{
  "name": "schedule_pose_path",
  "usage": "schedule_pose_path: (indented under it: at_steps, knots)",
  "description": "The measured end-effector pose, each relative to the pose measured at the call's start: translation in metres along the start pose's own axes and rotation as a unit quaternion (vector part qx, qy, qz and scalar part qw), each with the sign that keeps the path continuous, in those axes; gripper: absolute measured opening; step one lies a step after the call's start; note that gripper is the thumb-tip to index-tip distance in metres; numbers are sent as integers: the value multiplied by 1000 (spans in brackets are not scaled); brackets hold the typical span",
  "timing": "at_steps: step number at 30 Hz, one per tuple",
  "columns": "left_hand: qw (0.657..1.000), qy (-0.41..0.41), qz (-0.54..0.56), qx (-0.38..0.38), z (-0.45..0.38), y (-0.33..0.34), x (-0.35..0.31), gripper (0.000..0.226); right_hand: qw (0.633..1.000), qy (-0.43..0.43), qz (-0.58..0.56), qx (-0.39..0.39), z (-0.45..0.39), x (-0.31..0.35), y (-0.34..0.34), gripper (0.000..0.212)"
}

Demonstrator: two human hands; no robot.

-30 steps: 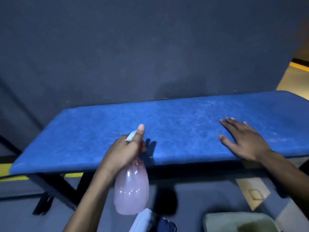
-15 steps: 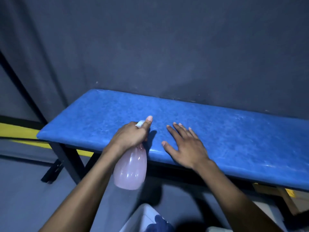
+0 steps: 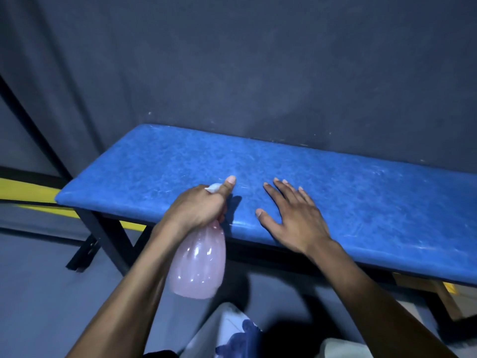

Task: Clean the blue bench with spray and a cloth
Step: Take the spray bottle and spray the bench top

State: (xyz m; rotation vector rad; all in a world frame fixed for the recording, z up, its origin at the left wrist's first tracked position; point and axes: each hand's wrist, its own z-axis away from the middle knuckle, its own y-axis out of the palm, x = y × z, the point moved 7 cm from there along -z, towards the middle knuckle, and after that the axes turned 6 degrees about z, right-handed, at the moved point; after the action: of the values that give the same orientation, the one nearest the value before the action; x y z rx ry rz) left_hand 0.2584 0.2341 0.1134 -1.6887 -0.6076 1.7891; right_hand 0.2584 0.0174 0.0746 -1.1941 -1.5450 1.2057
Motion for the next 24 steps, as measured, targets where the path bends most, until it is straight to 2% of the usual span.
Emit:
schedule_pose_path:
  at_steps: [5,13,18,24]
  knots:
    - [998,-10,42,-43,3,6,2,77,1000,-1,1,-5,0,-1,0,82]
    - [995,-7,22,-96,5,-25,14,78,1000,-4,-5,-1,2,0,-1,82]
    - [996,-12,21,-82,14,-27,23,79,1000,-5,-4,3,2,-1,-1,83]
    - [987,-58,55,-139,36,-63,64,83,1000,13,3,27,-4,5,-7,92]
